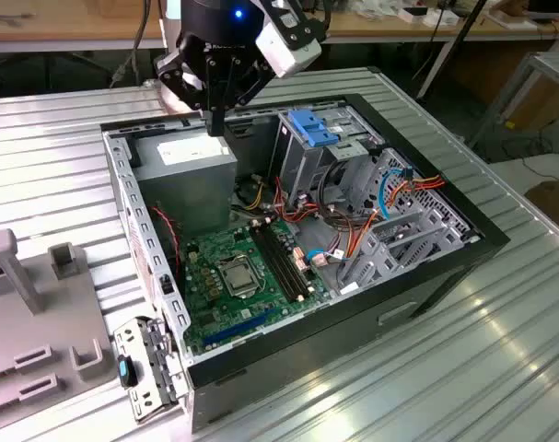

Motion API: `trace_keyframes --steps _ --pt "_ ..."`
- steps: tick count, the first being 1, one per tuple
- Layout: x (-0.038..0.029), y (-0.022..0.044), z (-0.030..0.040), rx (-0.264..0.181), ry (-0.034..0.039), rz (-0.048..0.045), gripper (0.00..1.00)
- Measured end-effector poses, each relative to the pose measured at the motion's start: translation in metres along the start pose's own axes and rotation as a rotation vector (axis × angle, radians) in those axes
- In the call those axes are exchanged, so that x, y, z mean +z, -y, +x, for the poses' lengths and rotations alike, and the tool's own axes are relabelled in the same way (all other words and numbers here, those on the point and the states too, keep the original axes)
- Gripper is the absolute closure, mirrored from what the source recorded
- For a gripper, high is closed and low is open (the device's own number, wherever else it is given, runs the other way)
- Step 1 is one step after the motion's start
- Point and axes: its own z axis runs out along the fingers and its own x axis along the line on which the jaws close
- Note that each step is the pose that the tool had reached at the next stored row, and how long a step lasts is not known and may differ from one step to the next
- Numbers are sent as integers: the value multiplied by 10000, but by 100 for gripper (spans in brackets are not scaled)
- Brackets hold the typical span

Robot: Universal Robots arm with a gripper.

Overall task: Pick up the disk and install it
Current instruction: 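Reach for the disk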

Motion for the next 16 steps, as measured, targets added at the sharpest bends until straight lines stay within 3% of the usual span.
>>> trace_keyframes --steps 7,12,16 --pt "-7 19 249 -3 0 0 89" --pt "-9 15 363 -3 0 -1 89" --pt "-12 1 499 -2 0 -1 89"
